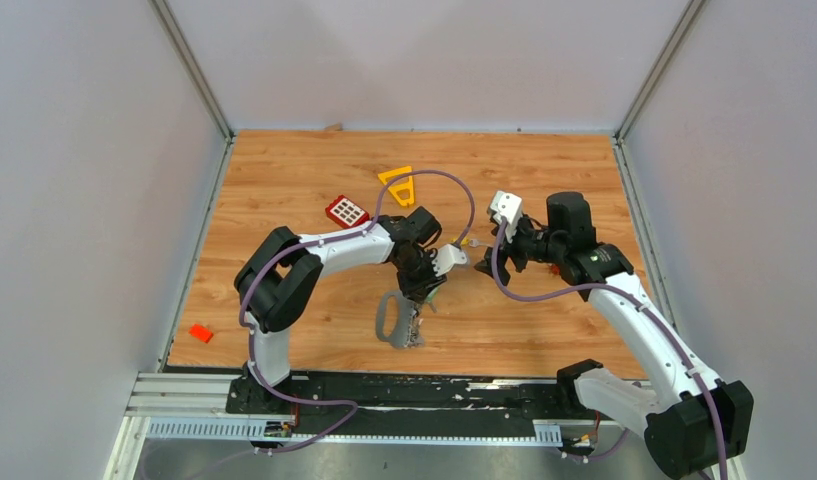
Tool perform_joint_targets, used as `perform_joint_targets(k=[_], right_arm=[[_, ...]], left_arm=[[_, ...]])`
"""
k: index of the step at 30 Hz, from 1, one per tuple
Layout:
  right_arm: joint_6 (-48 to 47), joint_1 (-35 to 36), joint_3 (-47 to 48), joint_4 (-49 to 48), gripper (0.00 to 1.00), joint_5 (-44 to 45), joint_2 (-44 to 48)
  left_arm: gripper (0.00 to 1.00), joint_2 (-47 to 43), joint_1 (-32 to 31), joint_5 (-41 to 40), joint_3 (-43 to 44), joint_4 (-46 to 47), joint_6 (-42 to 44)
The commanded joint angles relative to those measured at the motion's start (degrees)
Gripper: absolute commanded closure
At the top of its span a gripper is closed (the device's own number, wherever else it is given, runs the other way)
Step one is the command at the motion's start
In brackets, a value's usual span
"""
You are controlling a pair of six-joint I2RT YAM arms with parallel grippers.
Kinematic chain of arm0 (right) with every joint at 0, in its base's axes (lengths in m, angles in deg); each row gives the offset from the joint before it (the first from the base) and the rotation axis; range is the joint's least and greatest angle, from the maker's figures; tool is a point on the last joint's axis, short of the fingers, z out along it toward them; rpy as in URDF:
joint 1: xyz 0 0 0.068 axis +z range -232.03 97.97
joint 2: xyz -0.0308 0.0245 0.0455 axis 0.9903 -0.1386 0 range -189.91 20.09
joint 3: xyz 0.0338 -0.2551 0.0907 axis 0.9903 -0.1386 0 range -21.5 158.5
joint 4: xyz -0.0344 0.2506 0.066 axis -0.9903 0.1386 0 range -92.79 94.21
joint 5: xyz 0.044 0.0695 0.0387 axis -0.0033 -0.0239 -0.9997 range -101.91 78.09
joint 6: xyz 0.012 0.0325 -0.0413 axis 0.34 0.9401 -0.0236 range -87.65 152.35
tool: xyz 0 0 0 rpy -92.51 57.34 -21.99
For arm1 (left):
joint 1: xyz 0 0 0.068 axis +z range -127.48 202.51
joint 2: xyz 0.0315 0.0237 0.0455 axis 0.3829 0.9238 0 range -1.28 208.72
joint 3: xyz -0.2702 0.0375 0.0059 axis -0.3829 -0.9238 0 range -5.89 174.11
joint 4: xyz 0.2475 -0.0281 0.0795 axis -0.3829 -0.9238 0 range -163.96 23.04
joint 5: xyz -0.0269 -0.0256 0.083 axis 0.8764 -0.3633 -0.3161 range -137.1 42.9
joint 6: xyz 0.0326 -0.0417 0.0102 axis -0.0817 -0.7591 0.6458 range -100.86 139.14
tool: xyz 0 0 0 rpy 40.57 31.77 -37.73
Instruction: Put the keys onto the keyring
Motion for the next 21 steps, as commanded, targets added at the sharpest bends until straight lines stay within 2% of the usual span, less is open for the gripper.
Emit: perform_joint_targets(k=[1,8,19,21], right_arm=[[-0.97,-0.15,-0.1,-2.1,0.16,-0.29,-0.03],[-1.05,-0.17,-0.03,-2.03,0.16,-0.55,-0.68],[-1.04,-0.16,0.22,-1.66,0.15,-0.97,-1.46],[-1.06,-0.16,0.13,-1.66,0.15,-0.96,-1.42]], left_arm=[[0.65,-1.7,-0.21,-0.15,0.02,-1.52,1.59],[0.54,-3.84,-0.21,-0.23,-1.36,-1.97,1.79],[0.54,-5.71,-0.21,-0.8,-2.65,-1.68,1.93],[0.58,-6.14,-0.21,-0.49,-2.67,-1.67,2.01]])
